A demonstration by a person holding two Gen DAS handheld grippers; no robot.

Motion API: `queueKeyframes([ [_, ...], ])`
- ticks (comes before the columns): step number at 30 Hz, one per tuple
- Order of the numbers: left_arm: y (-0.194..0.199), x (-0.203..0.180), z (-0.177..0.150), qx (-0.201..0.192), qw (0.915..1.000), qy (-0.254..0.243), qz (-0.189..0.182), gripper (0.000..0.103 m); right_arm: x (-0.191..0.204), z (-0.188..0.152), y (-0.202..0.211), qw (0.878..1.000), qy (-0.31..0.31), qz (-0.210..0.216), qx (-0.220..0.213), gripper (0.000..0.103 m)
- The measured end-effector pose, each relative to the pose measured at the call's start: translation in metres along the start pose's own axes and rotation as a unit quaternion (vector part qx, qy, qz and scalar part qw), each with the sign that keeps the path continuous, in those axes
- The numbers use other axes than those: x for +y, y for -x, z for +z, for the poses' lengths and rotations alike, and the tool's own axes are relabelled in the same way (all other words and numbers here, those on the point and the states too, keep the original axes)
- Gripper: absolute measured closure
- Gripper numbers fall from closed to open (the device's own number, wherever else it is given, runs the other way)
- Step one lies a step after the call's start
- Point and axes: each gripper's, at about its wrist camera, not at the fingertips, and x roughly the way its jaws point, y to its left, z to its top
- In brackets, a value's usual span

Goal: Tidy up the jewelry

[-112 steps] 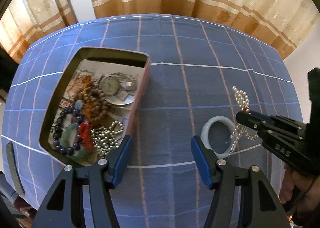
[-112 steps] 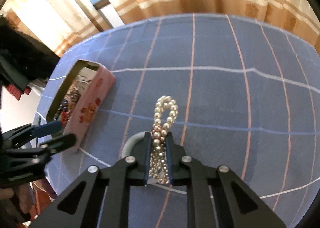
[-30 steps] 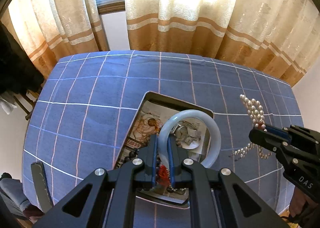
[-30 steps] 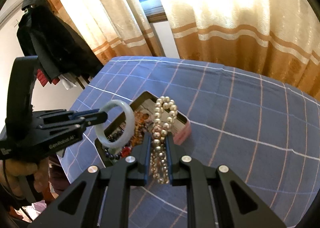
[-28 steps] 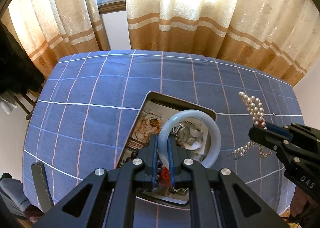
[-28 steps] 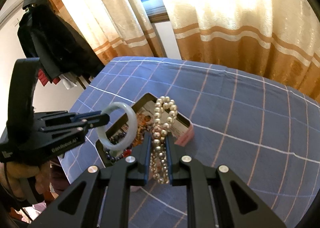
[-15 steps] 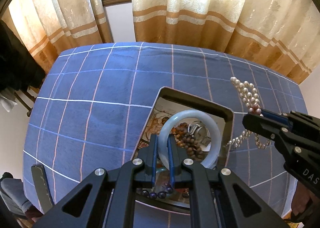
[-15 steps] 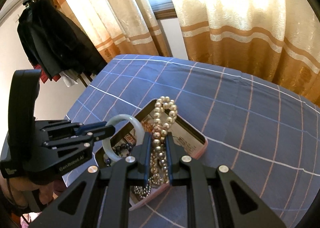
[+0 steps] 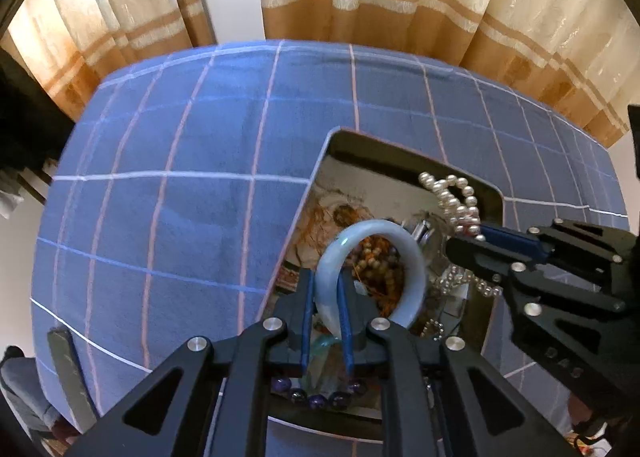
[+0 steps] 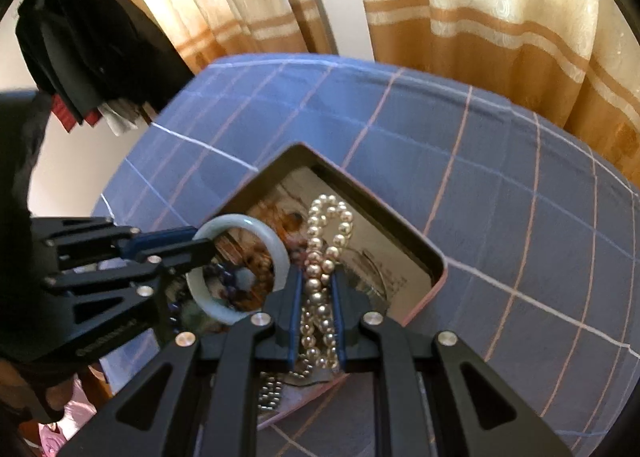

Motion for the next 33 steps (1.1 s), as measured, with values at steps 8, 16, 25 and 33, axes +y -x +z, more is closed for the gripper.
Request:
queueKeyframes([
  [8,0.016,0.002,0.0,-0.005,0.9999,0.012,0.006,0.064,-0.001,-0.008,0.01,1.0,0.0,-0.004,-0.006,0.037],
  [16,0.066,0.009,-0.009,-0.049,0.9978,0.044,0.008,0.047,-0.009,-0.021,0.059,0.999,-0.025,-0.024,-0.022,0.03],
  [25,0.104,0.004,-0.023,-0.072,0.9952,0.067,0.001,0.047,-0.006,-0.028,0.107,0.997,-0.042,-0.022,-0.059,0.027],
  [33,0.124,-0.002,-0.029,-0.088,0.9931,0.078,-0.002,0.047,0.001,-0.029,0.129,0.995,-0.035,-0.018,-0.087,0.021],
])
